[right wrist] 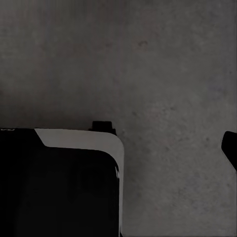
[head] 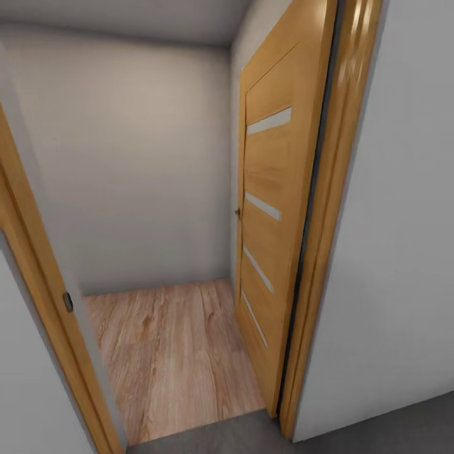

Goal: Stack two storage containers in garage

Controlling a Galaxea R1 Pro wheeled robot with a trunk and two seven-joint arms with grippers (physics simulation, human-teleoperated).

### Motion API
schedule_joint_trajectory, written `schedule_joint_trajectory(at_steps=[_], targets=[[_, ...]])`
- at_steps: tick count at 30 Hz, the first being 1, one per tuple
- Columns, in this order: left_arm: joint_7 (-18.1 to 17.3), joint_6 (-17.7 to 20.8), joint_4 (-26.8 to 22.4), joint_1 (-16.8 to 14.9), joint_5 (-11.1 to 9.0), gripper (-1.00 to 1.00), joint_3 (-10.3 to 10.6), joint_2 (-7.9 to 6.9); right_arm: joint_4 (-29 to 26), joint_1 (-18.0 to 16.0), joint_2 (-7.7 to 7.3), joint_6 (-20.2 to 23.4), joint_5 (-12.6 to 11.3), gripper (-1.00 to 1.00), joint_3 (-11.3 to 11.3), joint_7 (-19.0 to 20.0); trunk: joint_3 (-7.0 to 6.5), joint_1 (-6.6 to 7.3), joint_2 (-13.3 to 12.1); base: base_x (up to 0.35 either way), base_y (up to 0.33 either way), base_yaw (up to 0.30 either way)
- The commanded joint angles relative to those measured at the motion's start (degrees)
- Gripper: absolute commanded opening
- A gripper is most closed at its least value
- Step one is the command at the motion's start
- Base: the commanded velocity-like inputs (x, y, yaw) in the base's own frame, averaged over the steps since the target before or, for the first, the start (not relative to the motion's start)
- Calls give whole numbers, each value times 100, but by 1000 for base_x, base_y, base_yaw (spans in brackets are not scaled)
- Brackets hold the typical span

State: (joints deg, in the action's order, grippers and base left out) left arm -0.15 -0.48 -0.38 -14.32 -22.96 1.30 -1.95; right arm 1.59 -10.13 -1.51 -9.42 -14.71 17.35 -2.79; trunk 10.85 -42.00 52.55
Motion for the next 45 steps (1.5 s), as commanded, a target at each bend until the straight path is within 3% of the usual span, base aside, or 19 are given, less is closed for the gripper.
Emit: schedule_joint_trajectory(at_steps=[1,10,30,37,45], targets=[[-2,-5,2,-5,-33,100,15,1,17,-7,2,-33,-49,100,49,-3,8,-4,5,321,0,239],[-3,-5,2,-6,-33,100,16,-4,17,-7,0,-33,-53,100,49,-2,8,-4,5,321,0,188],[6,-31,-6,8,-14,100,-8,-8,17,11,-56,-33,1,100,94,-1,8,-4,5,304,-53,6],[6,-31,-5,8,-15,100,-7,-11,17,11,-10,-22,-5,100,84,-8,8,-4,5,303,-82,10],[6,-31,-5,8,-16,100,-9,-7,17,11,-38,-24,-2,100,84,-3,8,-4,5,304,-82,217]])
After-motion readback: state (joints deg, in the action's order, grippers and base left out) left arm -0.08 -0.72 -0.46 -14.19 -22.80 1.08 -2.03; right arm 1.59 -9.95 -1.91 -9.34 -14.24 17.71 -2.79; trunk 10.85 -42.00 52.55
